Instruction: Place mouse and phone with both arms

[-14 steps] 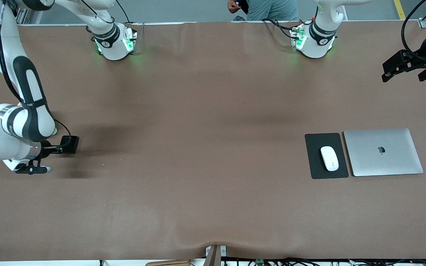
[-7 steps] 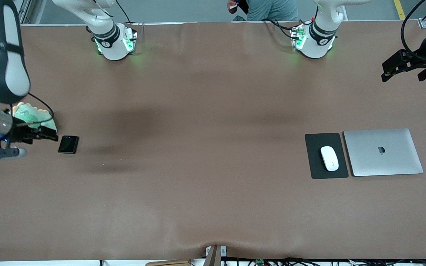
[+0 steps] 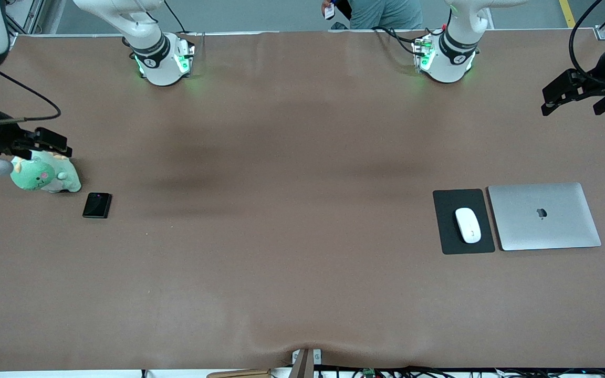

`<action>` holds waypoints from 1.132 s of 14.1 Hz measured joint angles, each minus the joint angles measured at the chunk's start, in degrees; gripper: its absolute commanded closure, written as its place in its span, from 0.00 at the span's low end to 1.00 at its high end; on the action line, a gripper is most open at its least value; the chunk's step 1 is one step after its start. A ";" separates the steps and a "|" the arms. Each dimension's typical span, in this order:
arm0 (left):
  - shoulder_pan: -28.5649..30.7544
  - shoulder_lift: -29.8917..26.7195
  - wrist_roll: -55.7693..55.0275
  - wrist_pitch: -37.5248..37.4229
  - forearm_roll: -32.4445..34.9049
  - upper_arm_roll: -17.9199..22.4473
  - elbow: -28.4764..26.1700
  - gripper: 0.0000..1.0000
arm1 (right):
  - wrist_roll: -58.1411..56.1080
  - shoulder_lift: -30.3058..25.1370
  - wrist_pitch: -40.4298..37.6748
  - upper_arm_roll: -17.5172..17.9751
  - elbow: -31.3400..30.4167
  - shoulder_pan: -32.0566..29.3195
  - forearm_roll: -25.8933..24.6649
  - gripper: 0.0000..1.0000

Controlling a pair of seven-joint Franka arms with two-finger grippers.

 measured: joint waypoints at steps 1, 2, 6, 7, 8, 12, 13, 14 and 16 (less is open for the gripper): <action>0.00 0.00 0.00 0.00 0.00 0.01 0.15 0.00 | 0.01 -0.08 -1.70 -0.19 0.94 -0.01 -0.01 0.00; 0.02 0.00 0.00 0.00 0.00 0.03 0.33 0.00 | 0.01 -0.08 -2.82 -0.37 1.63 -0.01 -0.04 0.00; 0.02 0.00 0.00 0.00 0.00 0.08 0.54 0.00 | 0.01 -0.61 -3.45 -0.71 2.65 -0.36 -1.23 0.00; 0.01 0.01 0.00 0.00 0.00 0.08 0.54 0.00 | 0.01 -0.69 -3.51 -0.71 2.65 -0.40 -1.28 0.00; 0.00 0.05 0.00 -0.03 0.00 0.07 0.54 0.00 | 0.01 -0.69 -3.54 -0.71 2.65 -0.40 -1.29 0.00; -0.02 0.34 0.00 -0.19 0.00 0.07 0.54 0.00 | 0.01 -0.69 -3.72 -0.67 2.60 -0.40 -1.30 0.00; -0.02 0.37 0.00 -0.21 0.00 0.07 0.54 0.00 | 0.01 -0.69 -3.76 -0.67 2.60 -0.40 -1.30 0.00; -0.02 0.37 0.00 -0.21 0.00 0.07 0.54 0.00 | 0.01 -0.69 -3.80 -0.67 2.59 -0.40 -1.30 0.00; -0.03 0.37 0.00 -0.22 0.00 0.07 0.54 0.00 | 0.01 -0.69 -3.82 -0.66 2.59 -0.40 -1.30 0.00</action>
